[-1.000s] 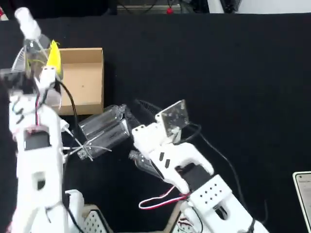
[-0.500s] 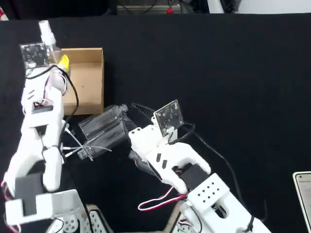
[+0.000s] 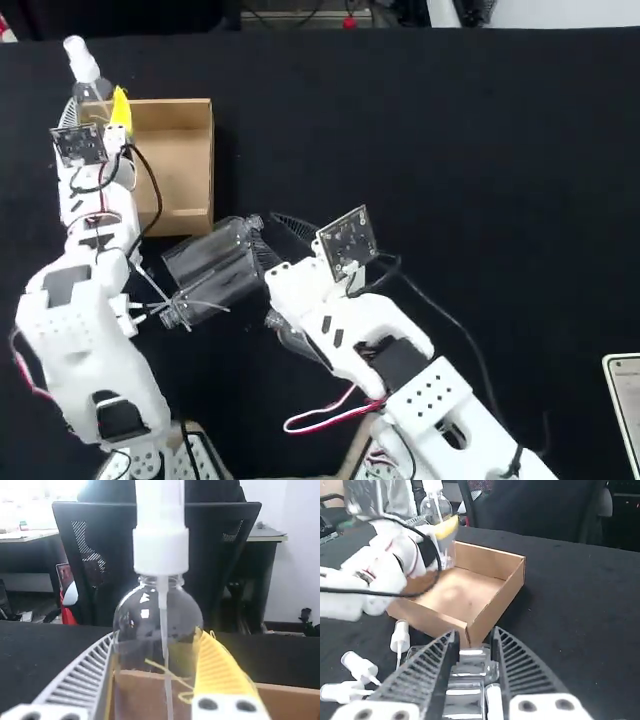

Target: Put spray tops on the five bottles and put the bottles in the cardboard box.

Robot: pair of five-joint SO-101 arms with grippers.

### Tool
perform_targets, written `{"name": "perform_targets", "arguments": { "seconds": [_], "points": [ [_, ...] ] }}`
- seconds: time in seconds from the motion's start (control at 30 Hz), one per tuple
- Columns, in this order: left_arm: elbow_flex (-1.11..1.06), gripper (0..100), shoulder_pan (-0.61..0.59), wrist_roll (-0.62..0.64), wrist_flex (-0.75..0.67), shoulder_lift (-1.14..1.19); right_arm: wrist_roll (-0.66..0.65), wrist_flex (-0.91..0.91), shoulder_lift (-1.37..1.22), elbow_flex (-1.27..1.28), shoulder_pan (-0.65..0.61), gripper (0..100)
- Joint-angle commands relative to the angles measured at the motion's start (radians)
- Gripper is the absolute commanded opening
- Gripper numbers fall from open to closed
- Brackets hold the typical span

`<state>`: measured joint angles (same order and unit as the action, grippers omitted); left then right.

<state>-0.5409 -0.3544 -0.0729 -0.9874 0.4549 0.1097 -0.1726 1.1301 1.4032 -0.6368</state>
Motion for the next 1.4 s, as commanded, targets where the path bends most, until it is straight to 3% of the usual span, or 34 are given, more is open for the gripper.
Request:
{"name": "perform_targets", "arguments": {
  "seconds": [0.0,0.13,0.43,1.37],
  "points": [
    [0.154,7,-0.002,0.009,-0.052,0.071,0.005,0.058,-0.007,-0.004,-0.002,10.2],
    [0.206,7,-0.001,0.009,-0.034,0.124,0.005,0.058,-0.007,-0.004,-0.002,10.2],
    [0.305,7,-0.01,0.011,0.239,0.137,0.005,0.06,-0.007,-0.004,-0.002,10.2],
    [0.398,7,-0.038,0.012,0.25,0.206,0.008,0.063,-0.007,0.015,-0.005,10.2]
  ]
}}
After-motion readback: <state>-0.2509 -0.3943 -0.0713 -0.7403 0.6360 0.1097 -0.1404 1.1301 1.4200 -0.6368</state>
